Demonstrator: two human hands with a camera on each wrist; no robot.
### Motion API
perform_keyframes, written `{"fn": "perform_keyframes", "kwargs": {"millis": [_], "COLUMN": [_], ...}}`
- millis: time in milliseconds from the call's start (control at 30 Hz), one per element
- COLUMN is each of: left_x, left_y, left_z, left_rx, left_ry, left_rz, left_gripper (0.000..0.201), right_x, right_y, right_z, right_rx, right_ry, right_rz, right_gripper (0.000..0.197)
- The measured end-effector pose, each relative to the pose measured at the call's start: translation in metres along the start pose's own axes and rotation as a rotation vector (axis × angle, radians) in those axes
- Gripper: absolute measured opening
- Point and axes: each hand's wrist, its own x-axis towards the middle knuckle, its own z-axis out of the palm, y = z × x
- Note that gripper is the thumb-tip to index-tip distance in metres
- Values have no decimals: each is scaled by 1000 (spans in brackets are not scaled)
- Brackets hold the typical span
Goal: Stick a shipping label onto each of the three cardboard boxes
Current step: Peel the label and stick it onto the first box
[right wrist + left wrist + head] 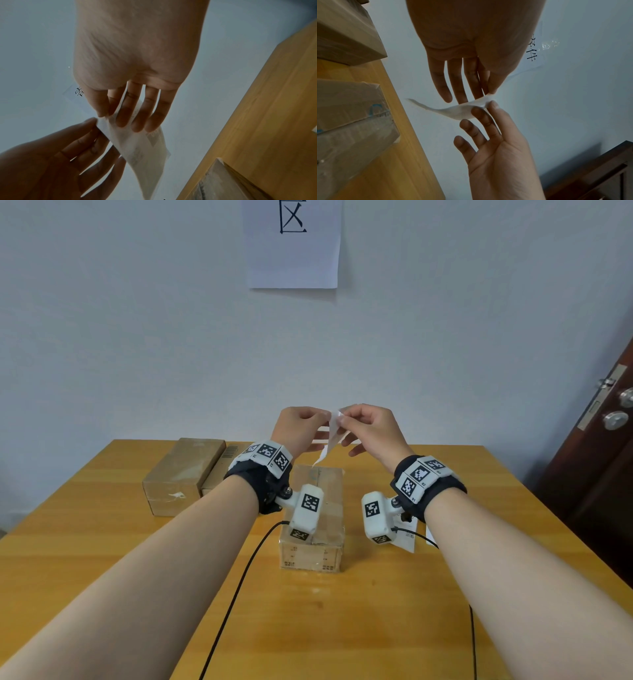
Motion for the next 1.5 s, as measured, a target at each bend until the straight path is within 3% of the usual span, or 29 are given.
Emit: {"fn": "perform_keyframes", "kwargs": {"millis": [300, 467, 667, 933, 1067, 1500], "left_x": [3, 0, 1, -1, 0, 2], "left_y": [0, 0, -5, -3, -5, -11], "left_z": [-2, 1, -1, -1, -3, -5], "left_rx": [-33, -19, -4, -198, -338, -480], "left_ry": [-2, -47, 24, -12, 14, 116], "left_rz": [-96, -81, -67, -195, -237, -225], "left_gripper": [24, 34, 19, 30, 30, 34], "right_x": [2, 1, 1, 5, 6, 7], "right_y": [0, 1, 1, -2, -1, 17], "right_z": [0, 0, -1, -6, -8, -23], "right_rx": [15, 2, 26, 400, 473, 673], "right_ry": [-4, -5, 18, 88, 86, 243], "right_rz": [40, 35, 56, 267, 308, 395], "right_gripper": [12, 13, 12, 16, 24, 32]}}
